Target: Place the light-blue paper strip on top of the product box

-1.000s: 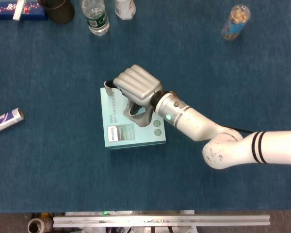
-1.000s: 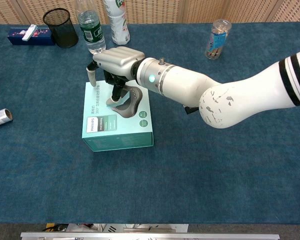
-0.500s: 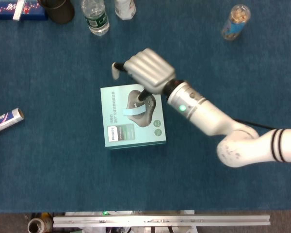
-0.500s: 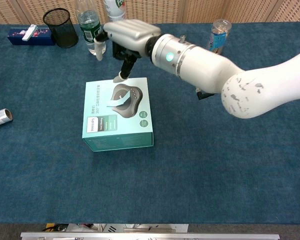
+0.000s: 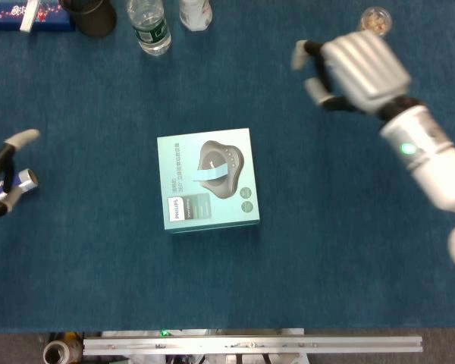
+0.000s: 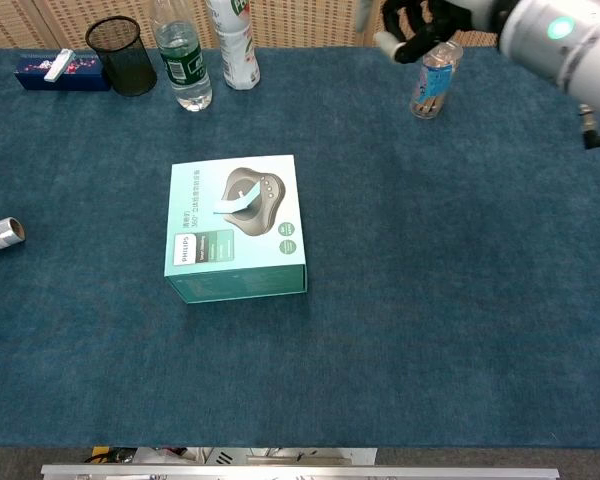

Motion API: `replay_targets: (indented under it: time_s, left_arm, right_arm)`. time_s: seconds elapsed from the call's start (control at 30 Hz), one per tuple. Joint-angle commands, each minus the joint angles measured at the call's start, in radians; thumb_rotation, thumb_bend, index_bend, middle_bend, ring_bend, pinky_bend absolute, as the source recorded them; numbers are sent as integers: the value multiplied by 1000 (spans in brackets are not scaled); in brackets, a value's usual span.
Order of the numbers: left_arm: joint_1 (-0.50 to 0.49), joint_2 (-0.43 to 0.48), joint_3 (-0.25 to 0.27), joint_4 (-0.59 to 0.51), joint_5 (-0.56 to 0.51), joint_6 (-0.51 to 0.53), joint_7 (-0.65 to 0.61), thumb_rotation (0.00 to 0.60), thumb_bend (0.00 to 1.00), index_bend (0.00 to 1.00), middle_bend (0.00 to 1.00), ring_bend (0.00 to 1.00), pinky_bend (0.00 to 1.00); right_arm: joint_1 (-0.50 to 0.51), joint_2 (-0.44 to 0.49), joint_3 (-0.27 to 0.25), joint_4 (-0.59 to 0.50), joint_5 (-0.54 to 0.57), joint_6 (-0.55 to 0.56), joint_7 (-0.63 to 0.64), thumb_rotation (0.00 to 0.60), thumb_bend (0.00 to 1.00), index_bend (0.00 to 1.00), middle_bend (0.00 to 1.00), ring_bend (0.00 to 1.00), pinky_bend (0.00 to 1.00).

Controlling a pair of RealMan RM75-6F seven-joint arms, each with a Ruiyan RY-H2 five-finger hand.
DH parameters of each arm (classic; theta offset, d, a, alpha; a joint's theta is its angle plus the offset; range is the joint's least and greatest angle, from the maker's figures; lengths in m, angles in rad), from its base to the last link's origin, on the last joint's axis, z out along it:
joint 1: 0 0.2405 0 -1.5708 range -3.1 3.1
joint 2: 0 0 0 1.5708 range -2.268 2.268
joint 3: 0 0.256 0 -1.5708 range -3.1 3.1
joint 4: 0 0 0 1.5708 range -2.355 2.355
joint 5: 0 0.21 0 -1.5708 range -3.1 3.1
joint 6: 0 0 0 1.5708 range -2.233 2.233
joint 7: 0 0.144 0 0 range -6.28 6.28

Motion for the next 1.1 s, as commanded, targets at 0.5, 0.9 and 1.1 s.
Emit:
replay_targets:
  time_s: [0.5,0.9,1.1]
  left_arm:
    - [-264,75,51,-176,169,-253,17,600,738,197,1000,1000,977]
    - [-401,10,2,-253,83,-428,121,600,827,212,1000,1000,1000]
    - [-448,-29,-22,-273,14,-494,173,600,825,212,1000,1000,1000]
  right_arm:
    - [-201,202,-33,-111,-61,85,136,600,647,446,562,597,879]
    - [-247,205,-48,-81,-84,63,162,600,647,446,536,608,875]
    - [-263,197,-47,-64,-93,54,179,600,647,446,516,615,875]
